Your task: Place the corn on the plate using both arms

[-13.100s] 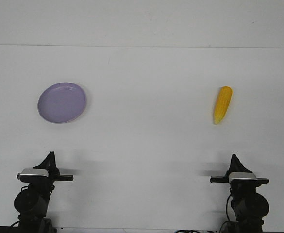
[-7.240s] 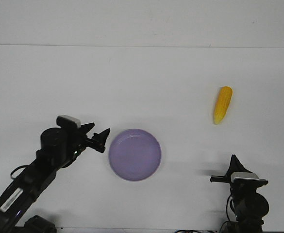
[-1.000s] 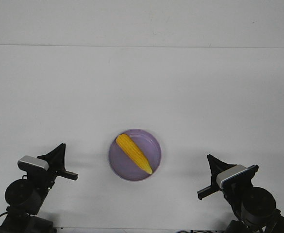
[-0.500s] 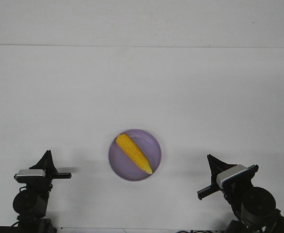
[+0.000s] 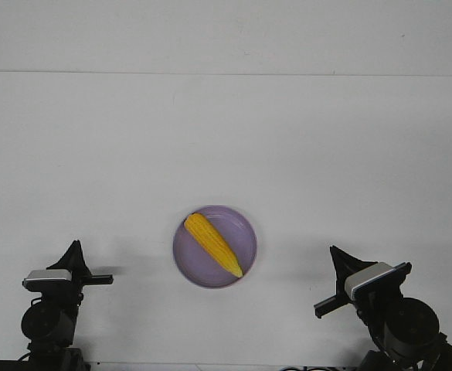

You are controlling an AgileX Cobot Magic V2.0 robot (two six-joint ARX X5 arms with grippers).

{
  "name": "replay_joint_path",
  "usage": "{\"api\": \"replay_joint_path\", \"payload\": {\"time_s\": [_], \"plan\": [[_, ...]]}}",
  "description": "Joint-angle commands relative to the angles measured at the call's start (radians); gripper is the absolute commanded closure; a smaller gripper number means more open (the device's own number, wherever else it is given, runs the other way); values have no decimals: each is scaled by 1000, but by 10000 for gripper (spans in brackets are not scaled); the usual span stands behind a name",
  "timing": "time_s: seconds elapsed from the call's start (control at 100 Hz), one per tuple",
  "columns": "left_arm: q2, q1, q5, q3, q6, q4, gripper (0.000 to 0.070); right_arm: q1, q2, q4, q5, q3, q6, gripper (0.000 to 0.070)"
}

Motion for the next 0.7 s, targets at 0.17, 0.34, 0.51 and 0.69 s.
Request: {"api": "replay_joint_path", "payload": {"time_s": [0.17,0.34,0.51,0.69], "plan": [[-1,1,-4,-21,-10,15,685,8,5,11,0,8,11,688],[-1,1,-4,-21,-10,15,685,8,5,11,1,8,10,688],[-1,1,-4,-21,-10,14,685,-112,-11,63,-14,0,-73,688],[-1,1,-4,-21,-10,15,685,-484,-78,309,-275,-178,-180,688]]}}
